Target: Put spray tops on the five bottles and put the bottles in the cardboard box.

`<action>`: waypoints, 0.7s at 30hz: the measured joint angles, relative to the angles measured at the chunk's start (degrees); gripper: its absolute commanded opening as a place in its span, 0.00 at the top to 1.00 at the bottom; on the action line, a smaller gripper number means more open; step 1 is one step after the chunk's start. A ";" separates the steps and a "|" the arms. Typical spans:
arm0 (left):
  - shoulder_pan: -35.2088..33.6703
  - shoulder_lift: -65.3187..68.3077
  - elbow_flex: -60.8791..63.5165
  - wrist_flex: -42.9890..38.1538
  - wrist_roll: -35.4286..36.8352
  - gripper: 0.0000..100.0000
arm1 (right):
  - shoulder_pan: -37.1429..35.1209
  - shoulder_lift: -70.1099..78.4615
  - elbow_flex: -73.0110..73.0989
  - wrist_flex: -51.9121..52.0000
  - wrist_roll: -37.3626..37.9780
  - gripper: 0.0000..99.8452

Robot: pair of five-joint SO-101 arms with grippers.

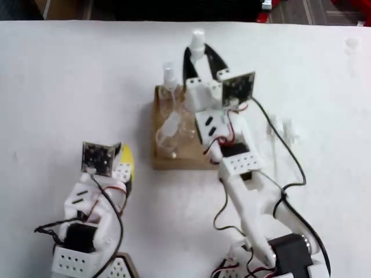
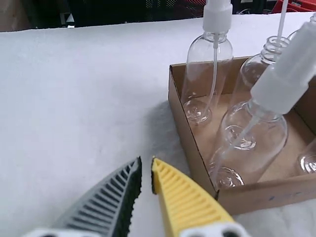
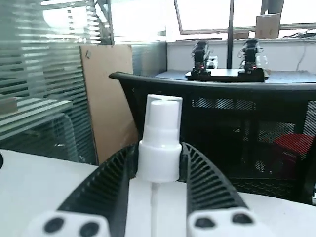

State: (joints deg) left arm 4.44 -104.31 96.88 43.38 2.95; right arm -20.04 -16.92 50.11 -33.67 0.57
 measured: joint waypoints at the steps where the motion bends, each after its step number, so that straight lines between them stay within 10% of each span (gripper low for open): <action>1: 0.00 0.00 0.00 0.00 0.00 0.96 | -0.35 0.00 0.97 -1.58 0.26 0.99; 21: 0.00 0.00 0.00 0.00 0.00 0.96 | -1.05 0.00 12.04 -9.41 0.79 0.99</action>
State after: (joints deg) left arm 4.44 -104.31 96.88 43.38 2.95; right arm -21.10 -16.92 62.15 -43.08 1.36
